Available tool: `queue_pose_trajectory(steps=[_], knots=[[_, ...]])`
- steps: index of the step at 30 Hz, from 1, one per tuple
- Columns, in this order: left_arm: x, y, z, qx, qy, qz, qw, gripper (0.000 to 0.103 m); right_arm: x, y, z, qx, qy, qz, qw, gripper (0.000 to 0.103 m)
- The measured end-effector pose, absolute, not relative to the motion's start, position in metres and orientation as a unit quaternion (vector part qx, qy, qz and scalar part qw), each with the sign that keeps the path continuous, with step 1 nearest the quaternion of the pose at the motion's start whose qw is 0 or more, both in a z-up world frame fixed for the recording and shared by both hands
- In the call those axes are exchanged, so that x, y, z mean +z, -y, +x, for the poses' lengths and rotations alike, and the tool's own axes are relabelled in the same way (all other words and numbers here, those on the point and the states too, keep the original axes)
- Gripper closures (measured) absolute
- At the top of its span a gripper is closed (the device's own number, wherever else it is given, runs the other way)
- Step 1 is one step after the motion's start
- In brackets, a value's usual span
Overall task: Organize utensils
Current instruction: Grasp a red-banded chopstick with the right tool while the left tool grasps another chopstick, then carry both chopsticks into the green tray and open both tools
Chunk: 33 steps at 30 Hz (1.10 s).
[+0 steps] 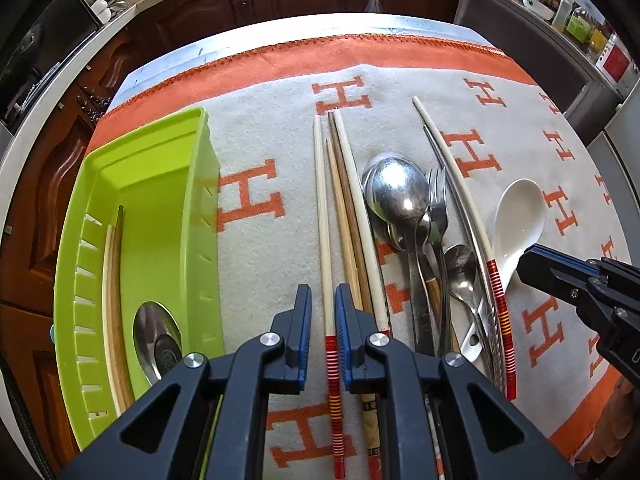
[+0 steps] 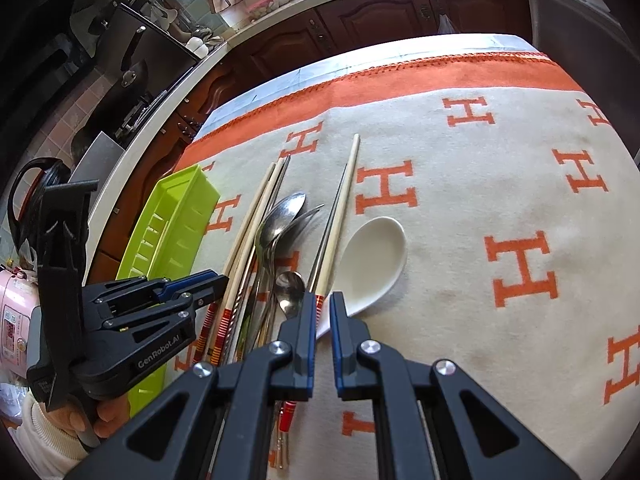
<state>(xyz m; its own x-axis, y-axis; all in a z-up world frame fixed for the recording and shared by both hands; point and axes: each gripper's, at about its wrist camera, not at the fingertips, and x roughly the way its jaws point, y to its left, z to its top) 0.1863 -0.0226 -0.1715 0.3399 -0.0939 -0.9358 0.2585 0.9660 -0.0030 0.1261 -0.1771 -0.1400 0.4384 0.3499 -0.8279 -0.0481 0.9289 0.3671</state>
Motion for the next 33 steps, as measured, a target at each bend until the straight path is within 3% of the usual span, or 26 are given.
queue_pose_trajectory(steps=[9,14,26,33], knots=[[-0.172,0.021,0.183,-0.106,-0.55,0.066,0.826,0.092,-0.146,0.175,0.127,0.119,-0.524,0.15,0.83,0.096],[-0.17,0.02,0.182,-0.113,-0.548,0.05,0.827,0.099,-0.15,0.172,0.13,0.12,-0.53,0.152,0.826,0.095],[-0.152,0.005,0.165,-0.114,-0.537,0.008,0.836,0.1,-0.153,0.159,0.141,0.094,-0.545,0.133,0.823,0.093],[-0.114,-0.014,0.148,-0.124,-0.508,-0.012,0.852,0.1,-0.149,0.145,0.148,0.053,-0.551,0.073,0.829,0.083]])
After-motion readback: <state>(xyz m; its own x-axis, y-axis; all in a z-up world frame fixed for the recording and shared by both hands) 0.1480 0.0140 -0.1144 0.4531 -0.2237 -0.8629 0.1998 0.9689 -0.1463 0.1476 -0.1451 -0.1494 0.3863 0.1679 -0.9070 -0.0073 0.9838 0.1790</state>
